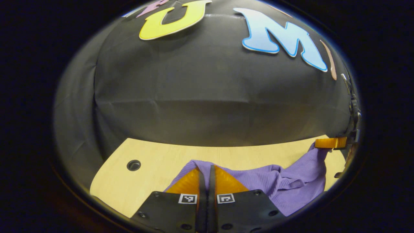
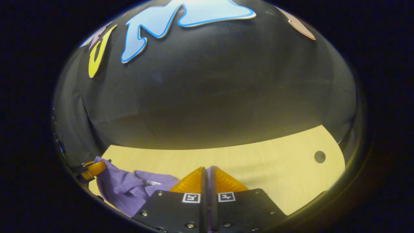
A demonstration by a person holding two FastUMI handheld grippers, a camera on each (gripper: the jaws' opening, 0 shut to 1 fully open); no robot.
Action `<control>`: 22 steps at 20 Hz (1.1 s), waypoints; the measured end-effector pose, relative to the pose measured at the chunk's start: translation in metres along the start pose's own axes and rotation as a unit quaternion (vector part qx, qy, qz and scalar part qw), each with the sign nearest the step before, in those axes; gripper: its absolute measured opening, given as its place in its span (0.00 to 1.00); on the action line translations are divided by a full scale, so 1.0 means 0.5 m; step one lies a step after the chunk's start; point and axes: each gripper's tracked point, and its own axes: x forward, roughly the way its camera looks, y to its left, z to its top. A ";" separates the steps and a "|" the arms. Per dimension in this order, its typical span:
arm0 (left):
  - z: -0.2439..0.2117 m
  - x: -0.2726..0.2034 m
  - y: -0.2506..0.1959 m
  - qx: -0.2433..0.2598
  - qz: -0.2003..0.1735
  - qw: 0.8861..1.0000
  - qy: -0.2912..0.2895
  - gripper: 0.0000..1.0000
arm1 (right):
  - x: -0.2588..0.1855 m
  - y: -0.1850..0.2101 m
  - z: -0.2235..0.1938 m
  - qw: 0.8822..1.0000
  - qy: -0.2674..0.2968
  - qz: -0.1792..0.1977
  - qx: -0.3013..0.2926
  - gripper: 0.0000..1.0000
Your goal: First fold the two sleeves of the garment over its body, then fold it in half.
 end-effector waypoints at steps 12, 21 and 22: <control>0.031 -0.045 -0.039 -0.004 -0.002 1.000 -0.006 0.87 | -0.075 0.029 0.032 0.994 -0.026 -0.011 -0.103 0.76; 0.155 -0.237 -0.051 -0.012 -0.021 0.996 -0.089 0.95 | -0.300 0.085 0.128 0.981 -0.132 -0.035 -0.138 0.78; 0.169 -0.268 -0.047 -0.008 -0.022 0.995 -0.102 0.99 | -0.335 0.094 0.131 0.979 -0.141 -0.039 -0.139 0.78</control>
